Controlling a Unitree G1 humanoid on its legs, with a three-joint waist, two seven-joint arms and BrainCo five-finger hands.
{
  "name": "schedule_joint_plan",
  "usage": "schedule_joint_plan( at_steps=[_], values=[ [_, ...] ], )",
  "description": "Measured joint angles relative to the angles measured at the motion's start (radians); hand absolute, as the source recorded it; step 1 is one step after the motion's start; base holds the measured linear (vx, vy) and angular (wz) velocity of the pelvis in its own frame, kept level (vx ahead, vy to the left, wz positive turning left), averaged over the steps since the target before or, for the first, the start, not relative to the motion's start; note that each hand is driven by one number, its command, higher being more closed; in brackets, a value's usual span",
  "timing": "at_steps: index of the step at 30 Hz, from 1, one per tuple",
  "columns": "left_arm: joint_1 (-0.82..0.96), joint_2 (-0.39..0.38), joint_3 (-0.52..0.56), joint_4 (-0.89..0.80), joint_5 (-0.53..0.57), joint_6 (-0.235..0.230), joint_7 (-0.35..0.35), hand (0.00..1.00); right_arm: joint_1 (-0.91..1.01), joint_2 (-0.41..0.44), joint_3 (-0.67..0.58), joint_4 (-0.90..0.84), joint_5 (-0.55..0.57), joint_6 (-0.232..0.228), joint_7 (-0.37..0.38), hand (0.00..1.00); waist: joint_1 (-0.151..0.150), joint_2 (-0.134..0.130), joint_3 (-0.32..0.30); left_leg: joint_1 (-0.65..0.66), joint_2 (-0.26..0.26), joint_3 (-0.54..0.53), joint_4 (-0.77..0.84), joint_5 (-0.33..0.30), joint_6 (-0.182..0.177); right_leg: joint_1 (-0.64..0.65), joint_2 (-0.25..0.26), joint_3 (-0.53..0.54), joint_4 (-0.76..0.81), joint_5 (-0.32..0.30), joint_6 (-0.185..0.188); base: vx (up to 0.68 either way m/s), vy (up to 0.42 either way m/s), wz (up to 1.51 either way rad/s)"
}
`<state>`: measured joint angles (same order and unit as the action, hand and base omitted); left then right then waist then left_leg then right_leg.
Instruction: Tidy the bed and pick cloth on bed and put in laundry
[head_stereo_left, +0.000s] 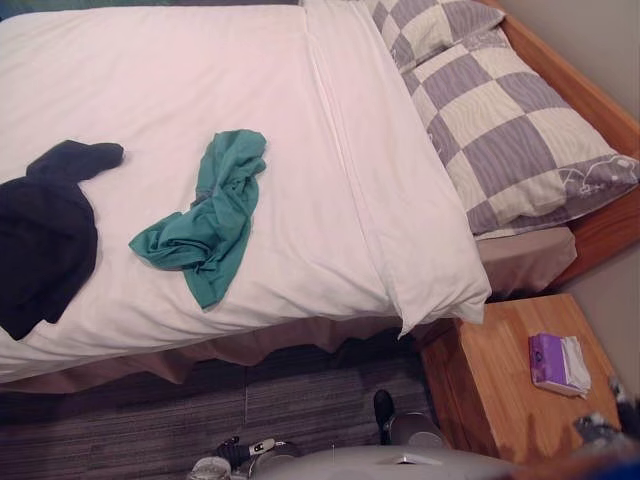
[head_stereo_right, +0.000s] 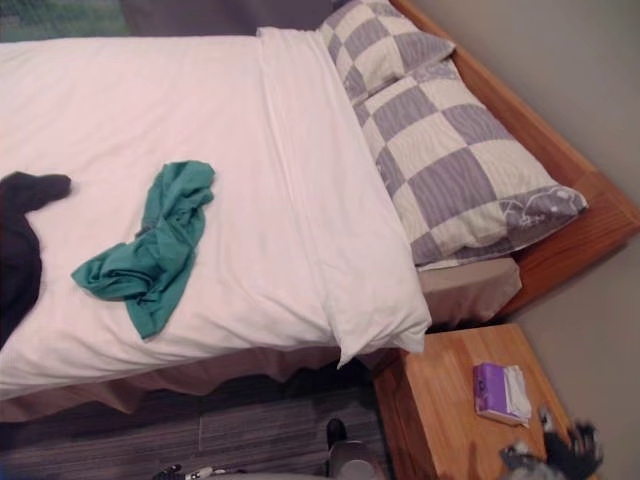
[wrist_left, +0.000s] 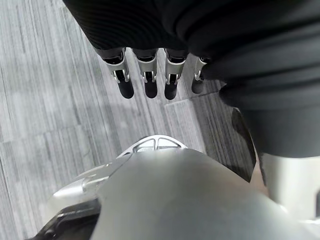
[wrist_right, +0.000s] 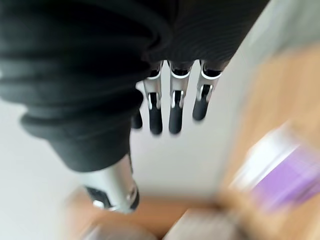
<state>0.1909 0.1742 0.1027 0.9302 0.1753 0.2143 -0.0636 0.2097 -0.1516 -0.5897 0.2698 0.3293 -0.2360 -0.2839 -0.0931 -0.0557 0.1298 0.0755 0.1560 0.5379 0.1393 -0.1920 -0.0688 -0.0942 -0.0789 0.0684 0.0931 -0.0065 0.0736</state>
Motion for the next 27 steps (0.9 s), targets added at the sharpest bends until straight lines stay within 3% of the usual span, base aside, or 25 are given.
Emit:
schedule_joint_plan(
  at_steps=[2, 6, 9, 12, 17, 21, 27],
  values=[
    [0.0, 0.018, -0.036, 0.0, -0.006, 0.006, 0.0, 0.0, -0.041, -0.031, 0.035, -0.068, 0.028, -0.001, 0.1, 1.0, 0.001, -0.002, -0.002, 0.0, -0.001, -0.002, 0.0, 0.002, 0.001, 0.001, 0.0, 0.0, -0.001, 0.0, 0.0, 0.05, -0.007, 0.02],
    [-0.002, 0.031, -0.095, 0.0, -0.02, 0.019, 0.008, 0.0, -0.155, -0.057, 0.111, -0.175, 0.211, 0.011, 0.307, 1.0, 0.001, 0.006, 0.007, -0.01, -0.004, -0.017, 0.004, 0.002, 0.002, 0.0, 0.001, -0.005, -0.003, 0.001, 0.0, 0.03, -0.007, 0.08],
    [-0.015, 0.033, -0.103, -0.001, -0.049, 0.015, 0.028, 0.0, -0.251, -0.064, 0.155, -0.211, 0.34, 0.032, 0.372, 1.0, 0.003, 0.014, 0.048, -0.036, -0.004, -0.037, 0.028, -0.005, 0.01, -0.003, -0.004, -0.017, -0.004, 0.002, 0.001, 0.0, -0.006, 0.19],
    [-0.03, 0.033, -0.112, 0.0, -0.061, 0.008, 0.034, 0.0, -0.334, -0.08, 0.18, -0.245, 0.408, 0.036, 0.38, 1.0, 0.006, 0.028, 0.088, -0.08, 0.0, -0.062, 0.067, -0.019, 0.016, -0.016, -0.01, -0.031, -0.004, 0.003, 0.002, -0.03, 0.006, 0.22],
    [-0.066, 0.031, -0.14, -0.002, -0.088, -0.041, 0.048, 0.0, -0.559, -0.167, 0.213, -0.288, 0.495, 0.034, 0.34, 1.0, 0.025, 0.075, 0.185, -0.176, -0.018, -0.106, 0.114, -0.02, 0.036, -0.078, -0.032, -0.058, 0.013, 0.008, 0.007, -0.04, 0.038, 0.24],
    [-0.122, 0.032, -0.141, -0.004, -0.144, -0.078, 0.072, 0.0, -0.744, -0.227, 0.244, -0.289, 0.502, 0.032, 0.259, 1.0, 0.035, 0.102, 0.292, -0.265, -0.02, -0.139, 0.153, -0.01, 0.05, -0.158, -0.041, -0.069, 0.056, 0.007, 0.006, -0.01, 0.019, 0.23],
    [-0.19, 0.005, -0.141, -0.017, -0.206, -0.118, 0.107, 0.0, -0.812, -0.244, 0.299, -0.296, 0.509, 0.001, 0.144, 1.0, 0.06, 0.131, 0.375, -0.457, -0.018, -0.162, 0.236, -0.004, 0.061, -0.39, -0.069, -0.084, 0.248, -0.057, 0.001, -0.04, -0.004, 0.21]
  ],
)
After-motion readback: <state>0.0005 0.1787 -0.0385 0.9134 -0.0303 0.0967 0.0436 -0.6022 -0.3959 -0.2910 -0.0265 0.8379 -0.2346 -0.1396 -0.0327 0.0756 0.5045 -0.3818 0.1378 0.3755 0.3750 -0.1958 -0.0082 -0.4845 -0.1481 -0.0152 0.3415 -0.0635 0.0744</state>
